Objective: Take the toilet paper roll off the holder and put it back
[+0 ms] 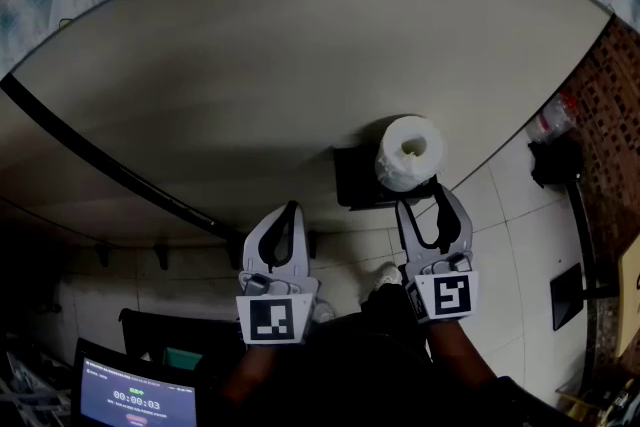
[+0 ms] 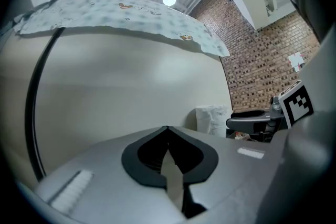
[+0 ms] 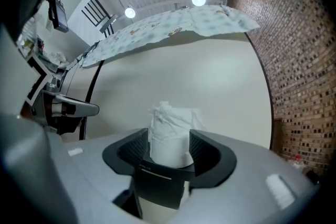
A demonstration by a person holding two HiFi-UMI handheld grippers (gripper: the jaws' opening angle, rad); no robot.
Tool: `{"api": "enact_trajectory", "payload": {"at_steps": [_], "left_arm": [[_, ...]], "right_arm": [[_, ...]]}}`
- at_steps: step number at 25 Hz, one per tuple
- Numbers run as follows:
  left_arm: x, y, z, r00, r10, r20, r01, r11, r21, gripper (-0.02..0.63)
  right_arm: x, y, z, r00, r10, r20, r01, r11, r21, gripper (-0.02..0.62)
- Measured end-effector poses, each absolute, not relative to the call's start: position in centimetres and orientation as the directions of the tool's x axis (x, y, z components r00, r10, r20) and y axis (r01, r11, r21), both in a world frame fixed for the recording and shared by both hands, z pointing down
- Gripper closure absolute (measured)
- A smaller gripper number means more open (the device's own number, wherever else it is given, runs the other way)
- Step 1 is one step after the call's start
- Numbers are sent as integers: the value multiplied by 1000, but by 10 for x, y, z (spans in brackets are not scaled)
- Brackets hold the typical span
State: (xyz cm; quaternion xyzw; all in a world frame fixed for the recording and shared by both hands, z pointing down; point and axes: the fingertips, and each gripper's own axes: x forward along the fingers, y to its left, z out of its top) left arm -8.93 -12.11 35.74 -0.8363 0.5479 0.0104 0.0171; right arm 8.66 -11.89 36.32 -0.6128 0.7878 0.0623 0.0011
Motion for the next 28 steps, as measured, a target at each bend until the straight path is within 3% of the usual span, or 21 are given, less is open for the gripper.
{"api": "enact_trajectory", "payload": {"at_steps": [5,16,28], "left_arm": [[-93,-127,357,395,-918,-29,-919,-394,-20,591],[-102,-144,359,361,-932,-25,-932,-361,-17,591],[-97,-159,359,362,-932,-28,-932,-362,-13,591]], "right_arm": [[91,-132,365,-235,-970,-67,-970,230,75,256],[84,-167,363,-272,-961,-52,-960,267,88,114],[80,-196,361,-287,-957,-33,-954,283,104,114]]}}
